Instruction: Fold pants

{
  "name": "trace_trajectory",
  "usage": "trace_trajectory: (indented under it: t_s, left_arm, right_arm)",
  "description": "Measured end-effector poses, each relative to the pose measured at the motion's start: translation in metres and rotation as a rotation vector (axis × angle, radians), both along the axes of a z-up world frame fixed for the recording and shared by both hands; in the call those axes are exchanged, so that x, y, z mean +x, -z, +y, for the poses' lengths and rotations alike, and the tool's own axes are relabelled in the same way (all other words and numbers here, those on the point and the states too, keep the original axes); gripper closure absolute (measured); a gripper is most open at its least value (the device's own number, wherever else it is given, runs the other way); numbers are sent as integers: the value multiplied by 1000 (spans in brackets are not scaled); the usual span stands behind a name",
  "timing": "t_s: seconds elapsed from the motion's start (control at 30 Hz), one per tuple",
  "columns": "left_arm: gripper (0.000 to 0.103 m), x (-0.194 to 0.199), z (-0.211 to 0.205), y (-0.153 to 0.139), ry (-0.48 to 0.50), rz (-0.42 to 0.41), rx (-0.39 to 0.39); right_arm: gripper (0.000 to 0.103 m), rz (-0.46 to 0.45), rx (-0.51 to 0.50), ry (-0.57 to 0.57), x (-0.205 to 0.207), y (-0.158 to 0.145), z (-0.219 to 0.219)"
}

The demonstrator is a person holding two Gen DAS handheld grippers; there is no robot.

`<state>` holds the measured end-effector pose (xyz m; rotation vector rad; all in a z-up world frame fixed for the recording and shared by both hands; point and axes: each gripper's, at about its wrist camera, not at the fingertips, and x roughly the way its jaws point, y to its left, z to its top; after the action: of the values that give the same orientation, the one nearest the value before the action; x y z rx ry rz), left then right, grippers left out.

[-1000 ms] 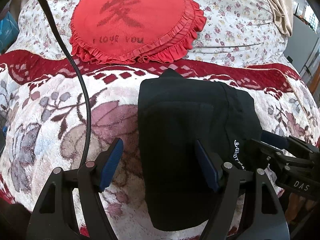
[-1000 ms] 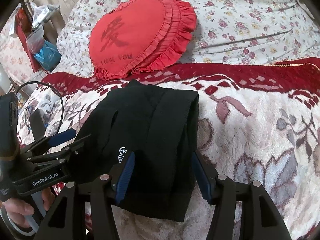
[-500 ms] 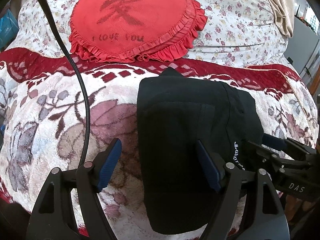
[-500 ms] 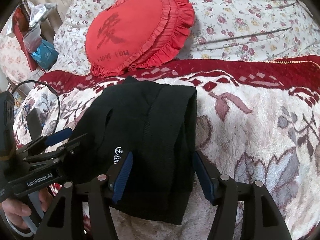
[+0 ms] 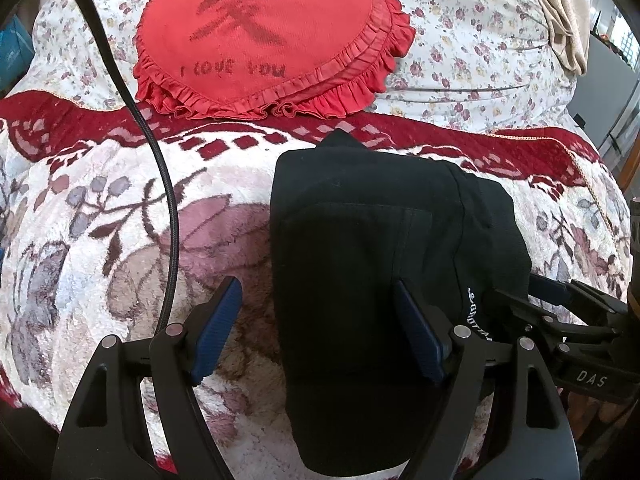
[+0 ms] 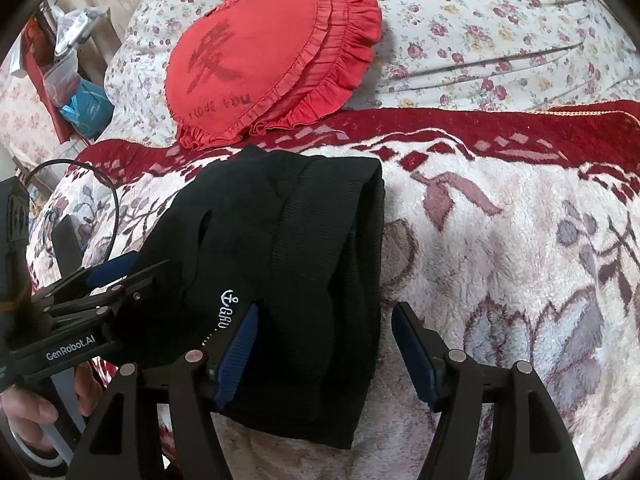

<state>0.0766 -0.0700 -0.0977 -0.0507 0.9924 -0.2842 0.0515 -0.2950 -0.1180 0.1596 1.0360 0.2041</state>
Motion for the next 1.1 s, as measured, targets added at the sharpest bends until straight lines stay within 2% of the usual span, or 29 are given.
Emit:
trace_trajectory:
  t_s: [0.6,0.87,1.1]
  left_arm:
    - [24,0,0,1,-2,1,2]
    - [24,0,1,1,-4,2,0]
    - [18,1,4,2,-14,10,-7]
  right_arm:
    - [37,-14,-32,12,-4,-9,-7]
    - [36,-14,0,4,-5,-11,-8]
    - [36,-17,3,0,-4,-11,-2]
